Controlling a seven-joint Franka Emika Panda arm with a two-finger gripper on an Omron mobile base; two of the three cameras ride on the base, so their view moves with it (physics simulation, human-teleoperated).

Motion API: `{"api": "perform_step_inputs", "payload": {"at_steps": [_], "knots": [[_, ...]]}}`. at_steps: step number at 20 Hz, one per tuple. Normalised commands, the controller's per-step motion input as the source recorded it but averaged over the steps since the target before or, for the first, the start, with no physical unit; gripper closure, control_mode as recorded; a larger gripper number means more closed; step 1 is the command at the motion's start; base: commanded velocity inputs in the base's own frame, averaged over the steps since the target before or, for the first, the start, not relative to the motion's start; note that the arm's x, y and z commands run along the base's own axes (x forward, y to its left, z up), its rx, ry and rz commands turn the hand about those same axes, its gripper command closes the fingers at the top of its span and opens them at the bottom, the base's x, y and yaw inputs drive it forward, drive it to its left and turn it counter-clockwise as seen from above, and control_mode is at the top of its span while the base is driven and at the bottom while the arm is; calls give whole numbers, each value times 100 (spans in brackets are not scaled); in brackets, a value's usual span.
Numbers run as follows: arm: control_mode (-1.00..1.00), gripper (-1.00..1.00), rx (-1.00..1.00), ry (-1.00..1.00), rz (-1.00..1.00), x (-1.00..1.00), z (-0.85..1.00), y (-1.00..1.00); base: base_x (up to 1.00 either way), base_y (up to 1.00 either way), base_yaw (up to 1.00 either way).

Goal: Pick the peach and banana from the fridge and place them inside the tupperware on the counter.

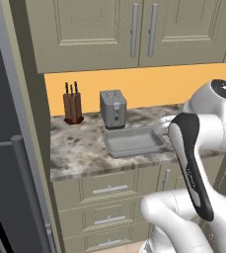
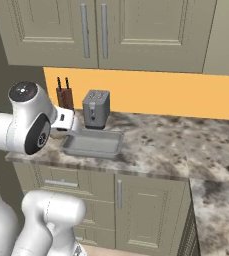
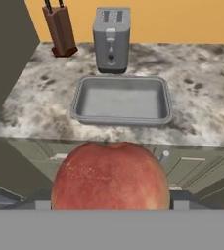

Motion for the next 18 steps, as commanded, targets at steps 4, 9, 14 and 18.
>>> {"api": "perform_step_inputs", "payload": {"at_steps": [4,9,14,18], "knots": [[-100,100,0,1,0,64,-39,0,0,0,0],[-100,100,0,0,0,65,-39,0,0,0,0],[-100,100,0,1,0,64,-36,0,0,0,0],[-100,100,0,3,0,56,-35,0,0,0,0]]}}
